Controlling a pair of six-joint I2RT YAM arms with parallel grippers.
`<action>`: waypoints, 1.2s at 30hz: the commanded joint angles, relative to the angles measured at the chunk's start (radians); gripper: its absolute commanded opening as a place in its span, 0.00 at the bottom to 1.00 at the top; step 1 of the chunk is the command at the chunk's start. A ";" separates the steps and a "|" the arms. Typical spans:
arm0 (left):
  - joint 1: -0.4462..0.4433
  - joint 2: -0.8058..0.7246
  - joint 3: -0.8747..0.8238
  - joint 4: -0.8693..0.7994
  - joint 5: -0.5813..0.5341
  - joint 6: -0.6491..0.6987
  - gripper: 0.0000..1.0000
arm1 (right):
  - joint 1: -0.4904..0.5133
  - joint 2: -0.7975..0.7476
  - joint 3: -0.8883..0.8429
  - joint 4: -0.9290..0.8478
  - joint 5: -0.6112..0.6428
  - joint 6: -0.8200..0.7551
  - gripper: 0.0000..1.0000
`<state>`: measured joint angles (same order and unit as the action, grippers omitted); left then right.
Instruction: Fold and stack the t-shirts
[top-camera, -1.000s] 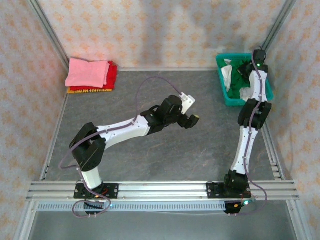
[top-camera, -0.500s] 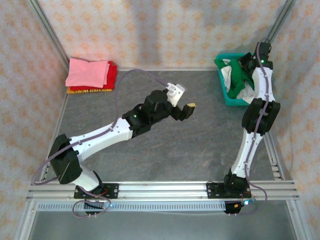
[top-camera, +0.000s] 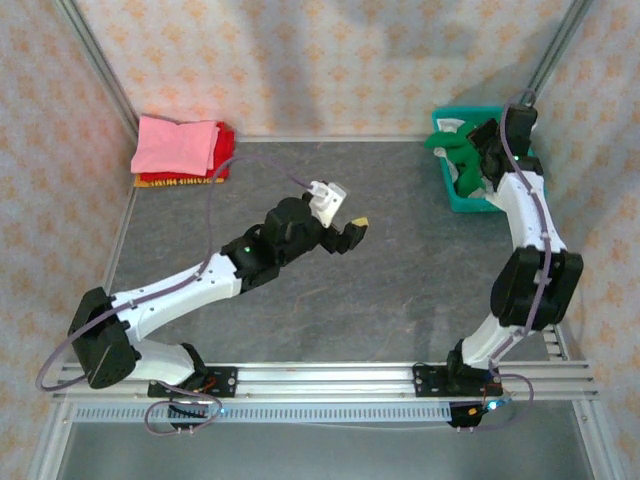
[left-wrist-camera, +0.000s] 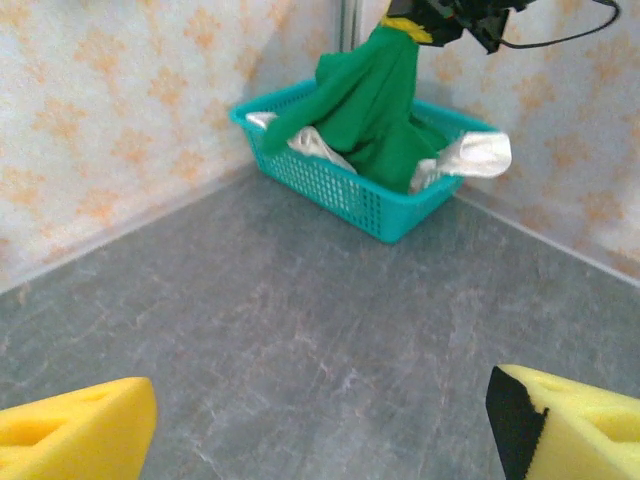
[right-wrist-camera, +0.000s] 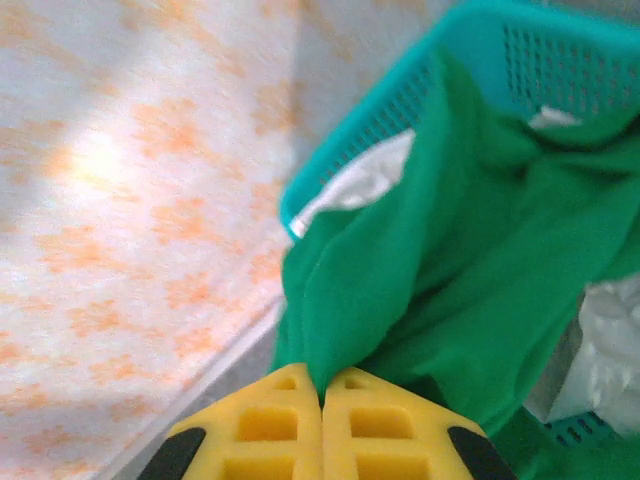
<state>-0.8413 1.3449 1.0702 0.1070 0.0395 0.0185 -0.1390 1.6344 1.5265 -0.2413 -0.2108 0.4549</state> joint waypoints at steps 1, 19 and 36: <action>0.016 -0.022 0.018 0.030 -0.018 0.032 0.87 | 0.047 -0.087 0.081 -0.012 0.073 -0.117 0.00; 0.115 -0.272 -0.110 0.022 -0.063 -0.007 0.85 | 0.628 -0.146 0.562 -0.366 0.125 -0.372 0.00; 0.320 -0.314 -0.317 -0.113 -0.003 -0.074 0.66 | 0.582 0.056 0.063 -0.092 0.116 -0.140 0.67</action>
<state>-0.5152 1.0424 0.7319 0.0517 -0.0212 -0.0650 0.4641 1.8526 1.6413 -0.4454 -0.1005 0.2974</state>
